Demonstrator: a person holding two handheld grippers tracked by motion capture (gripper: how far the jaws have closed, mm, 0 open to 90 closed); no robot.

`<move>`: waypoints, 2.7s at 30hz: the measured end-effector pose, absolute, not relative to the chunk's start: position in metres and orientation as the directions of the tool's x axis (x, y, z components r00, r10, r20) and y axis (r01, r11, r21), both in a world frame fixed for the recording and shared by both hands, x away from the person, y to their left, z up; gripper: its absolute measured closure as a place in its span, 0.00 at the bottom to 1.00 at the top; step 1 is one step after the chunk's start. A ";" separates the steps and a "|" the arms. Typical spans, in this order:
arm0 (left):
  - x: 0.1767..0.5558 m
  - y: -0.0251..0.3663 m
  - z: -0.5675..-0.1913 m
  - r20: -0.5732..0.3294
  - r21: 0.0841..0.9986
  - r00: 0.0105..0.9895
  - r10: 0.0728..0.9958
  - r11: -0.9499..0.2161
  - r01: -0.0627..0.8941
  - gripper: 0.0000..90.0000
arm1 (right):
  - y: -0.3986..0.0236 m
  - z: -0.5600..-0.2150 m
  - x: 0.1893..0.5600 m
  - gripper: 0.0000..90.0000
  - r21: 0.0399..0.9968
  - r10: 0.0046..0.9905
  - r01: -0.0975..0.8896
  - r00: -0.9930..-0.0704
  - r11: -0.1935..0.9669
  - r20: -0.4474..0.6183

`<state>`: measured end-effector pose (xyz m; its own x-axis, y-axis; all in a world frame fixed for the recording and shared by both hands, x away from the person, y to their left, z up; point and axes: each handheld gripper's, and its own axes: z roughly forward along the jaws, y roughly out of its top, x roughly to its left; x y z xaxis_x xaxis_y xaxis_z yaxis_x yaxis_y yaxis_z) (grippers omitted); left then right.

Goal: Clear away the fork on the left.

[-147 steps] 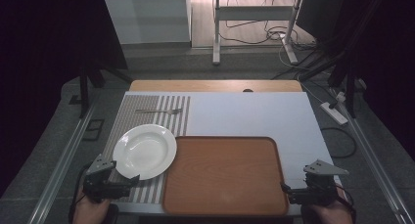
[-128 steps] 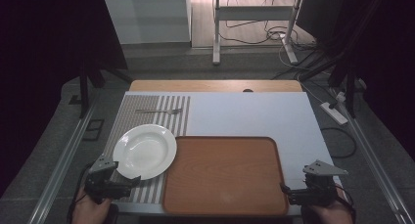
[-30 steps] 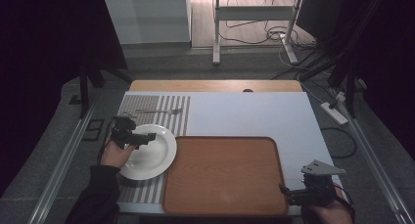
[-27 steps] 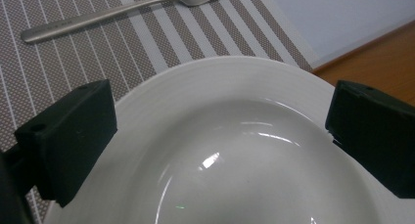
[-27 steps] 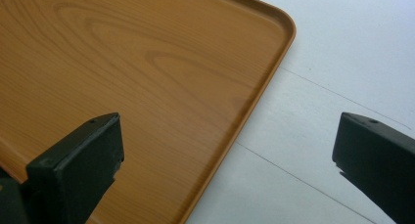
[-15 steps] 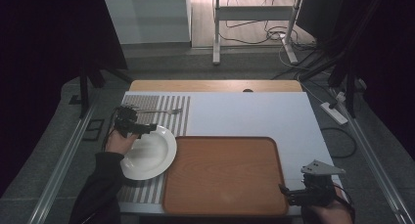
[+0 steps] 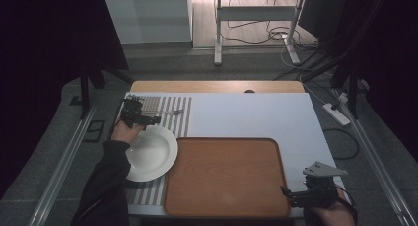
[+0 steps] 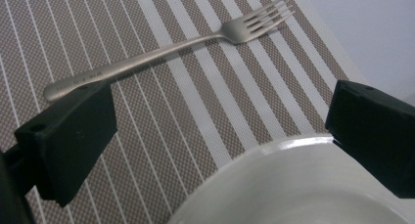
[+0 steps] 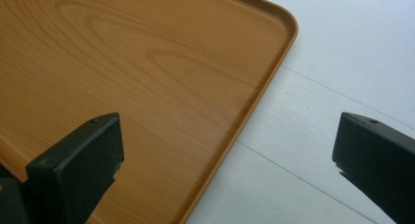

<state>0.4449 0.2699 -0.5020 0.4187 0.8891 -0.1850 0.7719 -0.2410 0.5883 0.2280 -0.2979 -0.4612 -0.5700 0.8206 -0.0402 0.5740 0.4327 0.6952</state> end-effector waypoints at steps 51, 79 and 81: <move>0.508 0.288 -0.526 -0.088 0.396 0.399 0.913 -0.336 0.855 0.99 | -0.298 -0.461 0.227 0.00 0.694 0.816 0.571 -0.577 0.438 -0.040; 0.489 0.281 -0.518 -0.150 0.446 0.478 0.866 -0.372 0.814 0.55 | -0.297 -0.462 0.227 0.00 0.689 0.811 0.570 -0.583 0.448 -0.045; 0.491 0.276 -0.519 -0.152 0.452 0.491 0.858 -0.381 0.806 0.44 | -0.297 -0.462 0.227 0.00 0.689 0.811 0.570 -0.583 0.448 -0.045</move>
